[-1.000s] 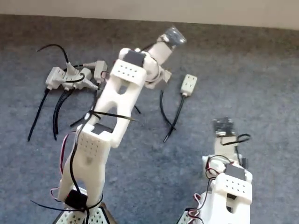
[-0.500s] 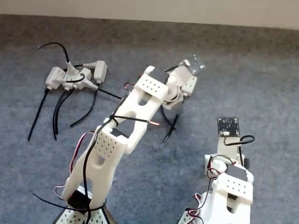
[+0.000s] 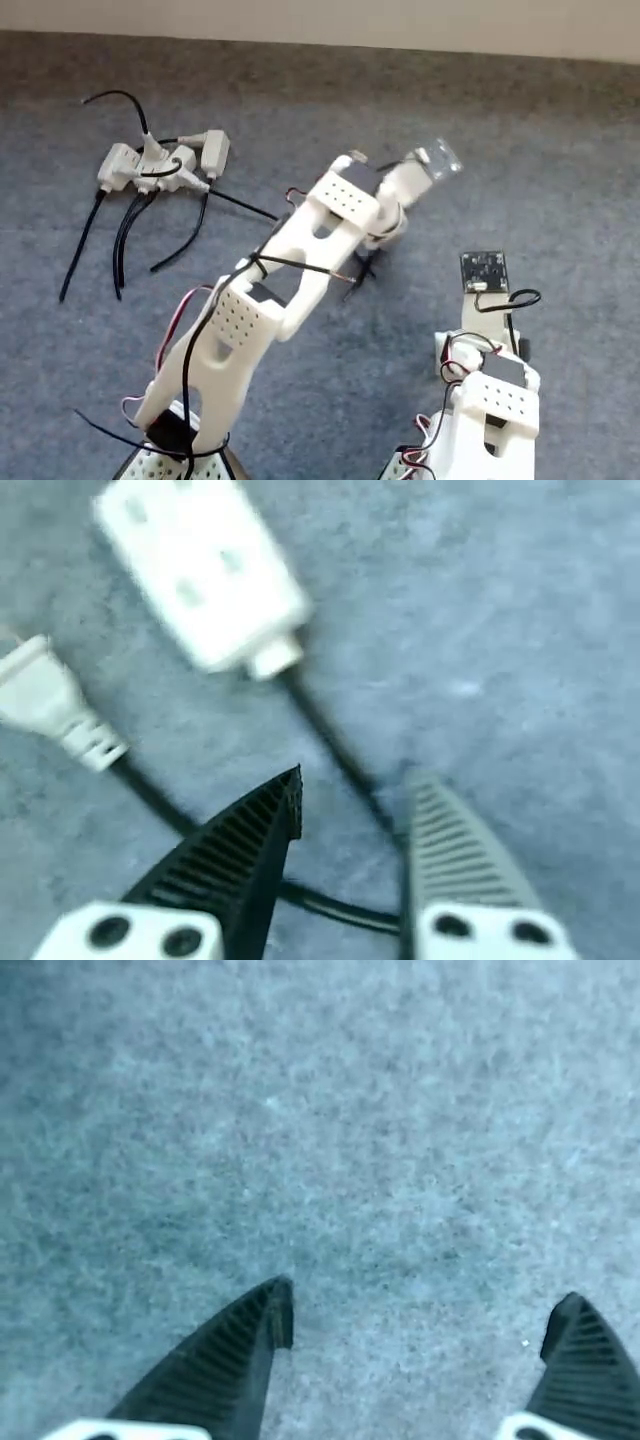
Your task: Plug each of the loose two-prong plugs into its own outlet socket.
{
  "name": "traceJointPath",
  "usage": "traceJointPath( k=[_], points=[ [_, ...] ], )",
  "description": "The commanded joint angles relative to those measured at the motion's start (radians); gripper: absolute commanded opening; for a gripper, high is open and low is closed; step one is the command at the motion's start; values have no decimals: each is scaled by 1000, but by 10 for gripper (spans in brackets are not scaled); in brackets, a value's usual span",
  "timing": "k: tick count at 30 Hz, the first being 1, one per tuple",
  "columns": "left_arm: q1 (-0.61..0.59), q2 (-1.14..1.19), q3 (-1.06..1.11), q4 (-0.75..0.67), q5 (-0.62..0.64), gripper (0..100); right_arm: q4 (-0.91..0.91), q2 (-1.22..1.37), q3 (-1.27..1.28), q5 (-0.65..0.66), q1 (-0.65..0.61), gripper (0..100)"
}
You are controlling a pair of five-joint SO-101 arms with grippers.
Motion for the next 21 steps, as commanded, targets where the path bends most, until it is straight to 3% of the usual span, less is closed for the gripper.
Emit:
traceJointPath(
  k=[1, 6, 15, 21],
  points=[
    [-2, -10, 45, 37, -101, 10, -15, -8, -7, -5, -13, 372],
    [-33, -31, 13, 112, -101, 4, -18, -8, -8, -5, -13, 372],
    [-51, -173, -429, 517, -187, 4, -18, -8, -10, -5, -13, 372],
    [-84, -403, -433, 542, -184, 4, -19, -8, -7, -5, -13, 372]
  ],
)
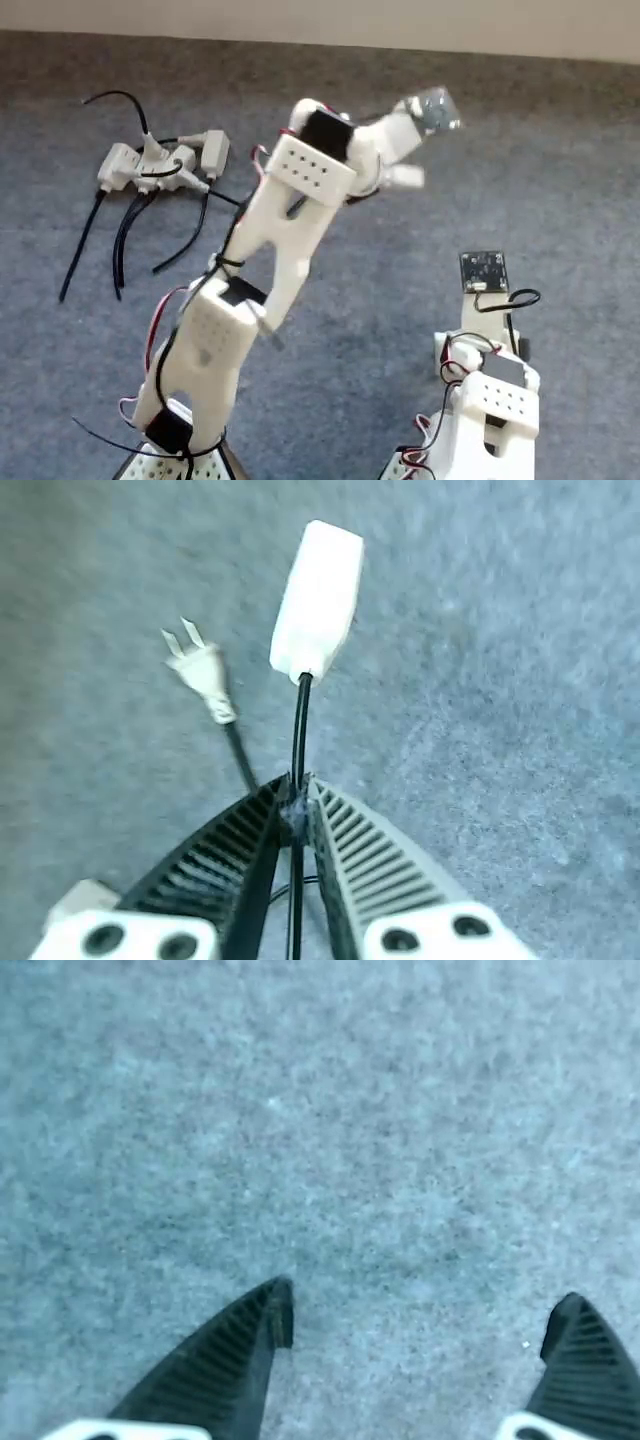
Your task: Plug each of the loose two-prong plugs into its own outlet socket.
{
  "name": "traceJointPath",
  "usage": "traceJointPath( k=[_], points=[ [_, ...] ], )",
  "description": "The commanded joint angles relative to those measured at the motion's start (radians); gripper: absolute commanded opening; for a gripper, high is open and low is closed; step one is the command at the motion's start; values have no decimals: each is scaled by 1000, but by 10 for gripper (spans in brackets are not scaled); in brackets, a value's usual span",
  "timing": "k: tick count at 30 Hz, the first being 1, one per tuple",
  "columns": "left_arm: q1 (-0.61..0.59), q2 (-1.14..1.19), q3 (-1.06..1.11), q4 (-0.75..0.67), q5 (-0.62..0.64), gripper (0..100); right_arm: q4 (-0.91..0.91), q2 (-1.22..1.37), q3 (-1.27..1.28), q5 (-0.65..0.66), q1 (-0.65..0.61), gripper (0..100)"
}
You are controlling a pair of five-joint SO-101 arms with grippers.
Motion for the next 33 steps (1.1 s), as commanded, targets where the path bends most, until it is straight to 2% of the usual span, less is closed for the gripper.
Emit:
traceJointPath(
  k=[1, 6, 10, 13, 15, 20, 25, 30, 33],
  points=[
    [-45, -245, 22, 21, -6, 4, -19, -8, -7, -5, -10, 372],
    [-94, -479, 311, 21, -8, 4, -19, -8, -5, -5, -10, 372],
    [-127, -677, 727, 21, -18, 4, -19, -8, -5, -5, -10, 372],
    [-133, -826, 1078, 18, -95, 4, -19, -8, -5, -5, -10, 372],
    [-136, -920, 1302, -49, -146, 4, -19, -8, -5, -5, -10, 372],
    [-225, -1124, 1771, -341, -262, 4, -19, -8, -5, -5, -10, 372],
    [-282, -1247, 2038, -454, -430, 4, -19, -8, -5, -5, -10, 372],
    [-326, -1323, 2241, -489, -632, 4, -19, -8, -5, -5, -10, 372],
    [-351, -1365, 2325, -491, -706, 4, -19, -8, -5, -5, -10, 372]
  ],
)
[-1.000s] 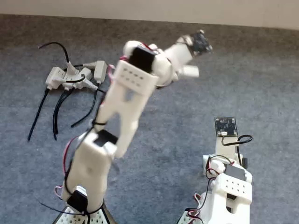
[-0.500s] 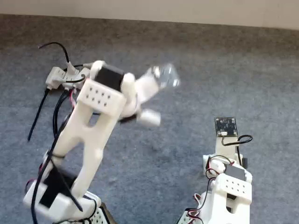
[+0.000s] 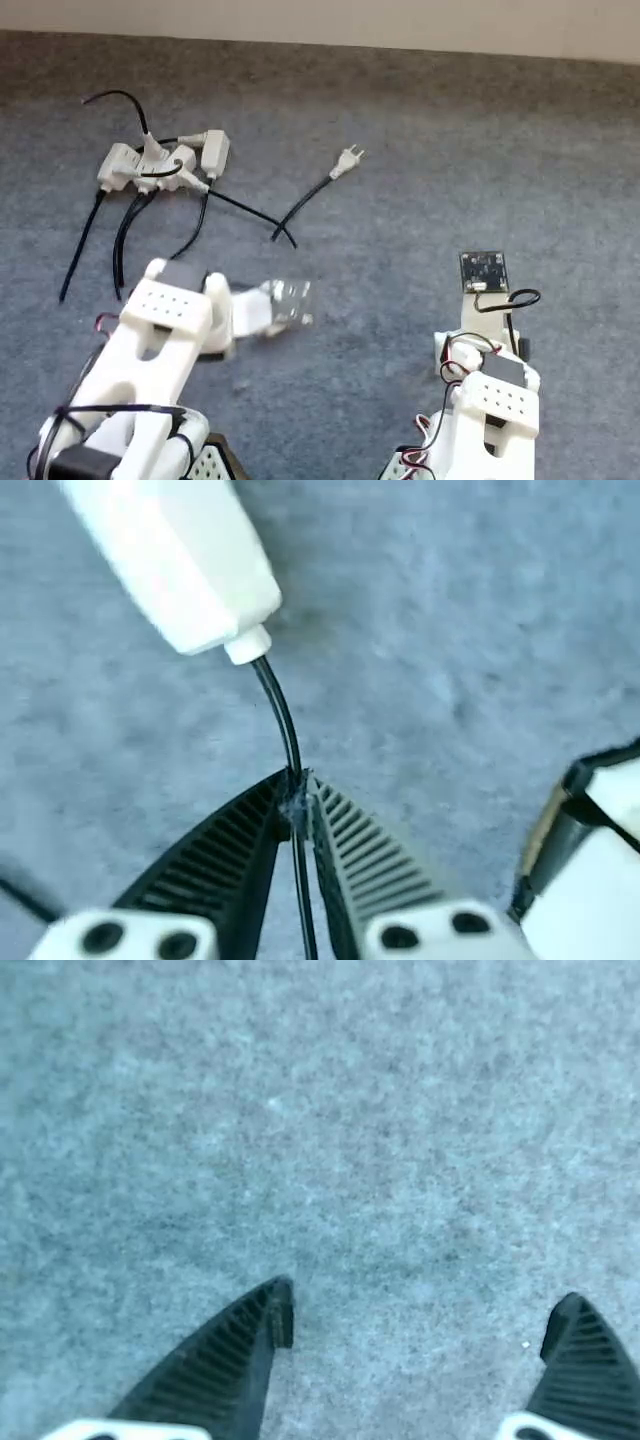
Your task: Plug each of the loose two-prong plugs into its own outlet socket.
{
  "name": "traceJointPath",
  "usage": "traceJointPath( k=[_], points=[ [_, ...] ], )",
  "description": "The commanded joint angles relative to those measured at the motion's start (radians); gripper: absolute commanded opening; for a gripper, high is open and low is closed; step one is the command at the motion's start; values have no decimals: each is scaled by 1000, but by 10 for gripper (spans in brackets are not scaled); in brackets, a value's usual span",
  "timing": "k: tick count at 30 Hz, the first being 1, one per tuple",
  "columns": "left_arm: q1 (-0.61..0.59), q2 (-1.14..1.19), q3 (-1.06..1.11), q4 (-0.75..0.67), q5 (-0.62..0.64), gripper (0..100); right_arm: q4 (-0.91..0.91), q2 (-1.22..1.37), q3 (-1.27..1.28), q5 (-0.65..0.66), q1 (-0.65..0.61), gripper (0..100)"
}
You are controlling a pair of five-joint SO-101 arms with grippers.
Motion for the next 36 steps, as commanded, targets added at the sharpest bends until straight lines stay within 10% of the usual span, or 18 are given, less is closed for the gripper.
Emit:
traceJointPath(
  k=[1, 21, 36],
  points=[
    [-45, -76, 108, -9, -114, 4, -19, -8, -5, -5, -10, 372],
    [-423, -383, 216, -155, -278, 280, -19, -8, -5, -5, -12, 372],
    [191, -539, 223, -80, 153, 271, -19, -8, -2, -5, -53, 372]
  ],
)
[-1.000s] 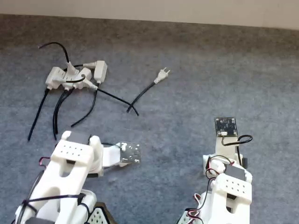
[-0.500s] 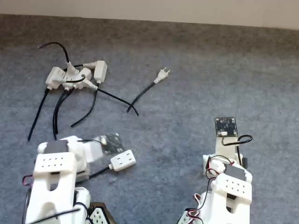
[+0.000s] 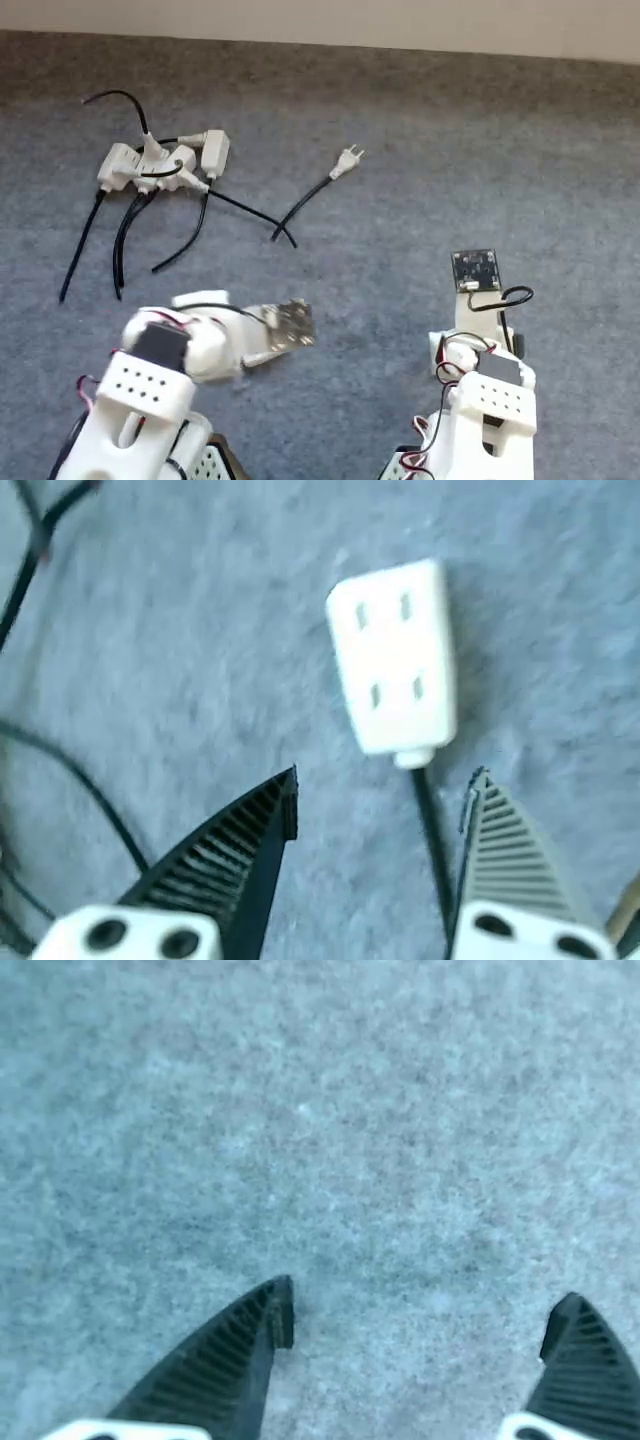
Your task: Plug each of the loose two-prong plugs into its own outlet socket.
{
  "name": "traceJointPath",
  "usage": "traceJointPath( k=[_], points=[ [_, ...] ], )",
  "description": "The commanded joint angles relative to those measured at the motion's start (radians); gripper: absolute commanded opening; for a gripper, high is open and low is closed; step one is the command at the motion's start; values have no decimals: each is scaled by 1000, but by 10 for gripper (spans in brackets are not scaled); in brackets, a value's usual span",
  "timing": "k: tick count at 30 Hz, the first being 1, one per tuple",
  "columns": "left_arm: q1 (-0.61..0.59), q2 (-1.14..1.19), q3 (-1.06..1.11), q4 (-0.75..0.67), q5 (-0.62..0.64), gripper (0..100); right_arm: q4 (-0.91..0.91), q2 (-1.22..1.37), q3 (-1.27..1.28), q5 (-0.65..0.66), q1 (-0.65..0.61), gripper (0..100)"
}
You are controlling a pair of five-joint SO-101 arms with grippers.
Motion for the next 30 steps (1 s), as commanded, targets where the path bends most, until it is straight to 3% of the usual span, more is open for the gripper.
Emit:
traceJointPath(
  k=[1, 5, 14, 19, 26, 30],
  points=[
    [113, -12, -4, 5, 48, 271, -16, -8, -4, -5, -12, 372],
    [113, -8, 4, -29, 46, 270, -16, -8, -4, -5, -12, 372],
    [70, 255, 35, -361, 49, 268, -15, -8, -4, -5, -12, 372],
    [45, 331, -73, -256, 43, 270, -15, -8, -4, -5, -12, 372],
    [48, 335, -76, -305, -17, 264, -15, -8, -4, -5, -13, 372],
    [48, 335, -76, -304, -21, 175, -15, -7, -4, -5, -13, 372]
  ],
)
